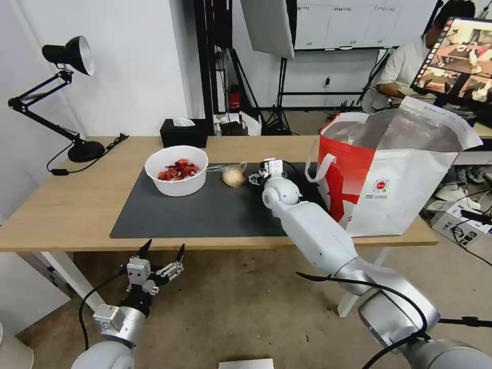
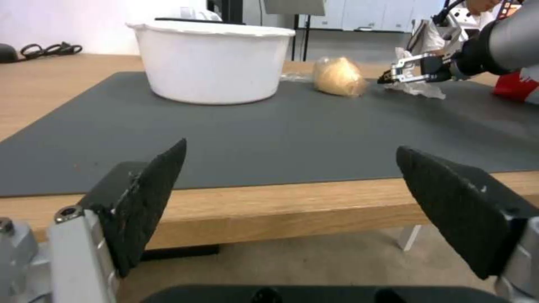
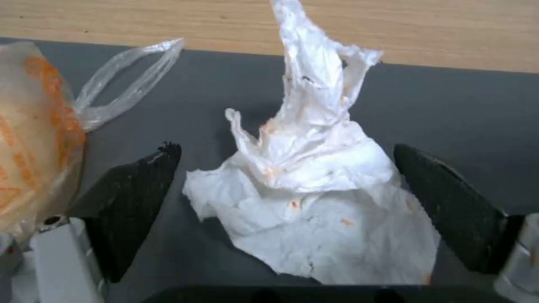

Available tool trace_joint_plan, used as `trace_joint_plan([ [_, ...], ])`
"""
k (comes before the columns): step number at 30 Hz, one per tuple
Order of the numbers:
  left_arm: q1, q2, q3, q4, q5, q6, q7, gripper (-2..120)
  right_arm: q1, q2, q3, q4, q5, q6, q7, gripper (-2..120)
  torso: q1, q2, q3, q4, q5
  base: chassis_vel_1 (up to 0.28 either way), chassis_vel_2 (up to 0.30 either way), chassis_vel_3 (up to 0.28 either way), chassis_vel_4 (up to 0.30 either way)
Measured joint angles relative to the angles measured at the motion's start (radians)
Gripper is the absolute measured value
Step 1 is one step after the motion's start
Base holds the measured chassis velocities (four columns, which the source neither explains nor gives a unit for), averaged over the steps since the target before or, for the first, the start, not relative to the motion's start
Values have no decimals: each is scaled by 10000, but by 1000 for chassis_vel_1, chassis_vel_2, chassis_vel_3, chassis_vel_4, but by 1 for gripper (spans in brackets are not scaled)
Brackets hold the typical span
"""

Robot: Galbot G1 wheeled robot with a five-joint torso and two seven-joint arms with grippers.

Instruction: Pick up the trash from the table and place it into the takeout bag.

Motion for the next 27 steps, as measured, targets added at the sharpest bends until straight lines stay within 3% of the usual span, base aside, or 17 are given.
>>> trace_joint_plan([
  [18,23,-24,35,-59,37,-3,0,100,-63,-122,64,156,-5,1,79,97,0,0,0,0,0,0,0,0,0],
  [20,27,-22,35,-66,37,-3,1,100,-65,-118,65,160,-5,3,81,95,0,0,0,0,0,0,0,0,0],
  [25,59,-18,27,-77,37,-3,3,100,-87,-99,70,165,-6,12,82,68,0,0,0,0,0,0,0,0,0],
  [27,64,-17,24,-81,38,-3,4,100,-96,-93,74,165,-6,16,84,65,0,0,0,0,0,0,0,0,0],
])
